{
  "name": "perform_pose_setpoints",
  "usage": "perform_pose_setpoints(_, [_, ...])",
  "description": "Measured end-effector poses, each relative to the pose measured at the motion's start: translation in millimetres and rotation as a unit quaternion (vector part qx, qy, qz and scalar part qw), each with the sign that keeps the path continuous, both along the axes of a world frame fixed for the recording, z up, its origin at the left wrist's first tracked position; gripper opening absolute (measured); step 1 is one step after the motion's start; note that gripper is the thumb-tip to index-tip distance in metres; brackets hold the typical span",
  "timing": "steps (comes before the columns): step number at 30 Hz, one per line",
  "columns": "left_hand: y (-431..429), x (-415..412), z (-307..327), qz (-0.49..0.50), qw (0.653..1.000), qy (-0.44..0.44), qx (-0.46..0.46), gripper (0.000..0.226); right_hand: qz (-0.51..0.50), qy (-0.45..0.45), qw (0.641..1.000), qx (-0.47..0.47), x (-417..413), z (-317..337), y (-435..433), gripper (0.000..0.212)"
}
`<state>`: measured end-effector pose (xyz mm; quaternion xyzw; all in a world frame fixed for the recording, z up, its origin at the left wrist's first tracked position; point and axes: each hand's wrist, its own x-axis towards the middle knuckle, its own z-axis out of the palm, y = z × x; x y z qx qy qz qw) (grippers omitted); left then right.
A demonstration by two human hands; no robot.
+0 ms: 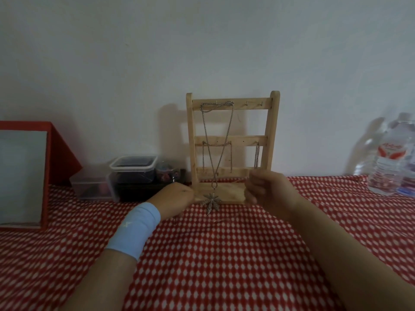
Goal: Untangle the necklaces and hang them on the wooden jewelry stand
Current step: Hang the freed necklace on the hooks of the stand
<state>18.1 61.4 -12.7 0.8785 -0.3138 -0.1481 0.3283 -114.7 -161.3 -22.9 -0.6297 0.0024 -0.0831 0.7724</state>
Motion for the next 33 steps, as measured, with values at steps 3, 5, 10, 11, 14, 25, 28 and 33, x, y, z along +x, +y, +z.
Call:
perform_pose_setpoints(3, [5.4, 3.0, 3.2, 0.012, 0.999, 0.008, 0.049, 0.038, 0.012, 0.013, 0.999, -0.031, -0.1, 5.1, -5.4, 0.035])
perform_pose_setpoints(5, [8.9, -1.5, 7.2, -0.015, 0.994, -0.001, 0.105, 0.033, 0.008, 0.016, 0.996, -0.09, 1.1, 8.9, -3.1, 0.034])
perform_pose_setpoints(10, [-0.6, -27.9, 26.2, -0.113, 0.993, -0.045, 0.011, 0.026, 0.025, 0.037, 0.955, -0.294, 4.5, 41.2, 30.8, 0.022])
perform_pose_setpoints(11, [-5.4, -33.4, 28.3, -0.123, 0.991, 0.002, -0.057, 0.025, 0.029, 0.034, 0.945, -0.323, 6.2, 48.1, 38.4, 0.023])
perform_pose_setpoints(14, [-9.9, -48.0, 32.4, -0.122, 0.944, 0.227, -0.205, 0.02, 0.01, 0.027, 0.926, -0.376, 11.3, 66.2, 52.4, 0.021])
perform_pose_setpoints(25, [31.6, -20.2, 67.2, -0.052, 0.717, 0.41, -0.561, 0.034, -0.056, 0.116, 0.911, -0.391, -5.4, 69.2, 31.3, 0.039])
perform_pose_setpoints(28, [33.9, -21.2, 68.3, -0.057, 0.663, 0.419, -0.618, 0.031, -0.096, 0.11, 0.915, -0.376, -10.5, 70.0, 31.3, 0.034])
perform_pose_setpoints(33, [19.1, -30.6, 71.8, -0.059, 0.702, 0.399, -0.587, 0.03, -0.121, -0.002, 0.921, -0.369, -15.1, 84.2, 41.1, 0.025])
